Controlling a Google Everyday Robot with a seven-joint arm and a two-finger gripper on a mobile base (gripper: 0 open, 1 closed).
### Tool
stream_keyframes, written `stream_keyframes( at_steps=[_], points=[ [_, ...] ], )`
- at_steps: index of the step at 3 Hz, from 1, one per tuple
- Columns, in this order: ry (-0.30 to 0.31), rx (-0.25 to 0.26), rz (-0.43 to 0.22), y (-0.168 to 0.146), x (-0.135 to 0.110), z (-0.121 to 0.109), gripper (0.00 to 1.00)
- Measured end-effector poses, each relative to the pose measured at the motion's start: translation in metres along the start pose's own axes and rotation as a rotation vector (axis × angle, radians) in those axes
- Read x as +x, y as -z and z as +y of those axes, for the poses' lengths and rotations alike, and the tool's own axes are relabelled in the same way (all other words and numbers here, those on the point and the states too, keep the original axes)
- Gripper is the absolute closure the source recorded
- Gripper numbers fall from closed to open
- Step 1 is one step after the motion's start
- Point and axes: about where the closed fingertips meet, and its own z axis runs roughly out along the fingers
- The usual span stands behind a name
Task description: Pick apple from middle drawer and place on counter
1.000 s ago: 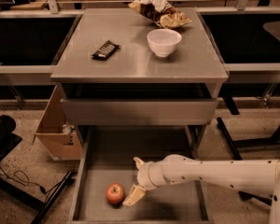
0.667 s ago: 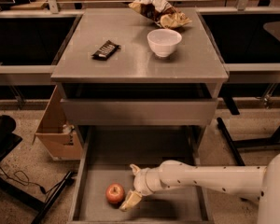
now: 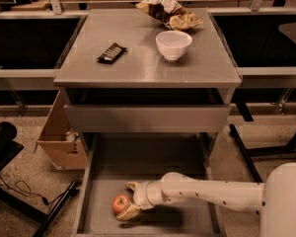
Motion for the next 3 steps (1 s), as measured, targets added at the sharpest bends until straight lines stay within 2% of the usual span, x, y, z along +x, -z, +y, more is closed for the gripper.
stream_keyframes(
  at_steps=[2, 3],
  points=[
    [0.041, -0.057, 0.004, -0.013, -0.031, 0.008, 0.69],
    [0.037, -0.084, 0.017, 0.02, -0.061, 0.014, 0.93]
  ],
)
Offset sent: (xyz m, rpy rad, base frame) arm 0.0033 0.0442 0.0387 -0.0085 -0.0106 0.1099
